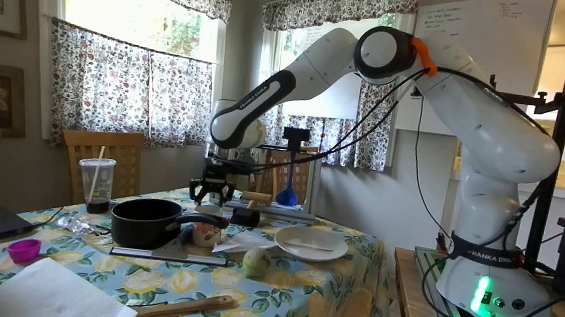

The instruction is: Rotate the white mug clockwise

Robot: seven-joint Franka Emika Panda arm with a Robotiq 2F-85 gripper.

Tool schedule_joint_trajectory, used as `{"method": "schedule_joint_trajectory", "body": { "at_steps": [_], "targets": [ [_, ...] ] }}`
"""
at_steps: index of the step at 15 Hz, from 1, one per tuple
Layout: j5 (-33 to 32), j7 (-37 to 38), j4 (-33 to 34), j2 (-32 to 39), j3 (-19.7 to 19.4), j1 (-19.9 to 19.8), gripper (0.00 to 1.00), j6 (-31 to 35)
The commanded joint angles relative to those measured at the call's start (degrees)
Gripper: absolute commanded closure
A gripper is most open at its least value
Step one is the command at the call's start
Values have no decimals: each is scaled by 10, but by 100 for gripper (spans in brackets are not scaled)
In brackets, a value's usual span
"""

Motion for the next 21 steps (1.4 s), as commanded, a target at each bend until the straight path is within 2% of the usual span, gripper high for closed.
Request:
{"method": "schedule_joint_trajectory", "body": {
  "at_steps": [1, 5, 8, 9, 14, 19, 21],
  "targets": [
    [17, -12, 18, 9, -4, 2, 48, -20],
    [12, -11, 3, -4, -9, 4, 46, -19],
    [12, -2, -8, -11, -15, 5, 37, -18],
    [13, 1, -11, -13, -16, 6, 39, -20],
    [31, 1, -25, -23, -11, 2, 37, -25],
    [40, 28, -49, -39, -19, 7, 43, -12],
    [42, 39, -63, -48, -21, 6, 42, -9]
  ]
}}
